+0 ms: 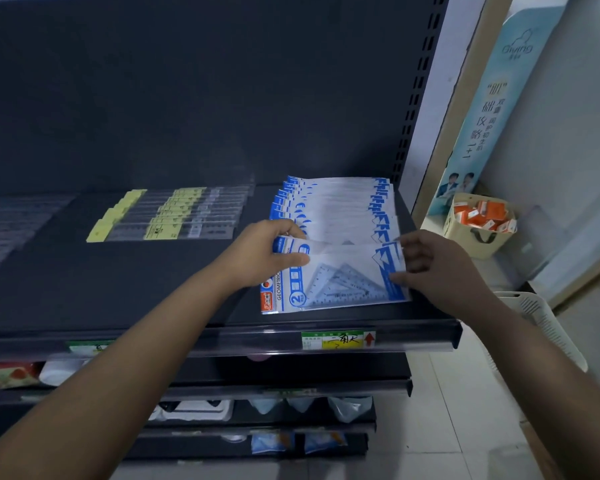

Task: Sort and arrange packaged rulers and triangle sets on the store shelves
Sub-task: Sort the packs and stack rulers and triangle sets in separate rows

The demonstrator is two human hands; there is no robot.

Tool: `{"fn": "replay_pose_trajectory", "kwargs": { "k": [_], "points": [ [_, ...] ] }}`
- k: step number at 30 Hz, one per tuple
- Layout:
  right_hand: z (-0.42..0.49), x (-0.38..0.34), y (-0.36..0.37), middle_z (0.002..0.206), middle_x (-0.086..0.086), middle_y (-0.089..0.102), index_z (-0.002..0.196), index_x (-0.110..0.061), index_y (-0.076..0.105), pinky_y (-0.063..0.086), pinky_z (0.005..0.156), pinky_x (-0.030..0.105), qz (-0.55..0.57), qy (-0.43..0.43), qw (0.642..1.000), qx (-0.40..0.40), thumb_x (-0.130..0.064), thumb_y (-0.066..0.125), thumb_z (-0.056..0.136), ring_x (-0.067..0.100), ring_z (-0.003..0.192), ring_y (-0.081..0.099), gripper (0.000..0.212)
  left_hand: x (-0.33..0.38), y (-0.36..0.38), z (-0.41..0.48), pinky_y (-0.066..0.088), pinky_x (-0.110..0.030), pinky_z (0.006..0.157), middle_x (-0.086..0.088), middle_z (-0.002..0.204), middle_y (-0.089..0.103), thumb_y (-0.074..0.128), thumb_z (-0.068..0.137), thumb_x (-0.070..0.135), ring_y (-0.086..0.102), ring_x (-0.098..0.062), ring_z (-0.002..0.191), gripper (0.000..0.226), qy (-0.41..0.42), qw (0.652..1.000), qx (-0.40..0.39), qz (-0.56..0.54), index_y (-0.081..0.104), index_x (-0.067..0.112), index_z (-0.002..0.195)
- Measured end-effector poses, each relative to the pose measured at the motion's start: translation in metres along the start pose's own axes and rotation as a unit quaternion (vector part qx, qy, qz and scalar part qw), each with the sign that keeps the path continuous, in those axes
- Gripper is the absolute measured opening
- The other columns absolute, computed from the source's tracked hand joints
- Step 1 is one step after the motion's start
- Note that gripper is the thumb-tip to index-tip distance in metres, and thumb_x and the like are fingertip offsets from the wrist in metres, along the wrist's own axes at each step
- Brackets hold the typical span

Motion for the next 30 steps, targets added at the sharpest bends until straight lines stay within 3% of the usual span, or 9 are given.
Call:
{"fn": "replay_pose_trajectory", "kwargs": {
  "k": [3, 5, 8, 10, 12, 14, 17, 24, 30],
  "points": [
    [0.003, -0.004, 0.0, 0.104, -0.006, 0.062, 0.119, -0.023, 0.052, 0.051, 0.063, 0.019, 0.006, -0.002, 1.0, 0.002, -0.011, 0.079, 0.073, 0.006, 0.086, 0.061, 0.055, -0.005, -0.004, 0.001, 0.047, -0.02, 0.058, 0.004, 0.104, 0.065, 0.077, 0.079, 0.021, 0.067, -0.014, 0.081, 0.023, -0.019, 0.998, 0.038, -0.045, 0.061, 0.026, 0.094],
    [0.003, -0.005, -0.001, 0.11, -0.004, 0.061, 0.124, -0.022, 0.05, 0.052, 0.066, 0.02, 0.018, -0.004, 1.0, 0.014, -0.01, 0.079, 0.072, 0.008, 0.089, 0.061, 0.06, -0.007, -0.006, -0.001, 0.049, -0.021, 0.057, 0.004, 0.106, 0.063, 0.077, 0.078, 0.022, 0.068, -0.016, 0.084, 0.026, -0.023, 0.996, 0.059, -0.067, 0.058, 0.031, 0.093],
    [-0.001, -0.004, -0.005, 0.116, -0.001, 0.062, 0.123, -0.019, 0.051, 0.049, 0.073, 0.02, 0.007, -0.012, 0.998, 0.061, -0.016, 0.077, 0.076, 0.011, 0.093, 0.059, 0.054, -0.006, -0.007, -0.006, 0.045, -0.025, 0.08, 0.01, 0.111, 0.057, 0.081, 0.07, 0.038, 0.057, -0.01, 0.101, 0.041, -0.004, 0.997, 0.078, -0.013, 0.056, 0.035, 0.103],
    [-0.002, -0.006, -0.003, 0.123, 0.001, 0.058, 0.123, -0.019, 0.051, 0.045, 0.08, 0.023, -0.047, -0.023, 0.996, 0.076, -0.026, 0.075, 0.078, 0.012, 0.101, 0.054, 0.052, -0.008, -0.001, -0.009, 0.031, -0.028, 0.097, 0.014, 0.123, 0.05, 0.079, 0.061, 0.056, 0.046, -0.01, 0.115, 0.064, 0.003, 0.996, 0.053, 0.077, 0.055, 0.037, 0.117],
    [-0.004, -0.011, 0.004, 0.13, 0.003, 0.051, 0.125, -0.019, 0.05, 0.041, 0.088, 0.028, -0.105, -0.044, 0.991, 0.068, -0.03, 0.077, 0.076, 0.017, 0.113, 0.049, 0.058, -0.011, 0.004, -0.013, 0.014, -0.027, 0.1, 0.016, 0.134, 0.041, 0.071, 0.055, 0.07, 0.033, -0.008, 0.126, 0.082, -0.009, 0.99, 0.039, 0.132, 0.051, 0.038, 0.127],
    [-0.005, -0.026, 0.011, 0.136, 0.005, 0.046, 0.127, -0.019, 0.049, 0.039, 0.099, 0.038, -0.126, -0.086, 0.986, 0.07, -0.034, 0.076, 0.075, 0.023, 0.123, 0.043, 0.06, -0.011, 0.0, -0.017, 0.008, -0.023, 0.097, 0.017, 0.137, 0.039, 0.061, 0.053, 0.079, 0.029, -0.006, 0.128, 0.089, -0.017, 0.988, 0.065, 0.142, 0.049, 0.037, 0.13],
    [-0.008, -0.06, 0.029, 0.141, 0.006, 0.044, 0.13, -0.018, 0.05, 0.031, 0.108, 0.045, -0.134, -0.146, 0.978, 0.067, -0.038, 0.07, 0.079, 0.025, 0.13, 0.039, 0.059, -0.007, -0.017, -0.032, 0.011, -0.023, 0.093, 0.017, 0.133, 0.046, 0.054, 0.06, 0.085, 0.035, -0.006, 0.125, 0.084, -0.013, 0.977, 0.11, 0.182, 0.051, 0.035, 0.127],
    [-0.026, -0.166, 0.138, 0.145, 0.006, 0.04, 0.135, -0.019, 0.047, 0.032, 0.107, 0.044, -0.201, -0.232, 0.952, -0.021, -0.054, 0.064, 0.078, 0.026, 0.132, 0.038, 0.069, -0.038, -0.108, -0.131, 0.023, -0.032, 0.098, 0.009, 0.132, 0.052, 0.028, 0.073, 0.087, 0.042, -0.015, 0.123, 0.085, -0.036, 0.919, 0.154, 0.36, 0.046, 0.03, 0.133],
    [-0.056, -0.29, 0.263, 0.147, 0.007, 0.036, 0.136, -0.018, 0.044, 0.031, 0.107, 0.044, -0.214, -0.299, 0.929, -0.027, -0.054, 0.059, 0.082, 0.028, 0.133, 0.035, 0.066, -0.113, -0.24, -0.245, 0.027, -0.038, 0.099, 0.003, 0.134, 0.052, 0.031, 0.078, 0.082, 0.043, -0.022, 0.123, 0.081, -0.123, 0.874, 0.209, 0.421, 0.045, 0.026, 0.135]
  ]
}}
Point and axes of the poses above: each hand's wrist, its own z-axis towards the middle knuckle, its own y-axis out of the palm, x = y × z, the point moved 8 cm from there along z, towards the middle knuckle
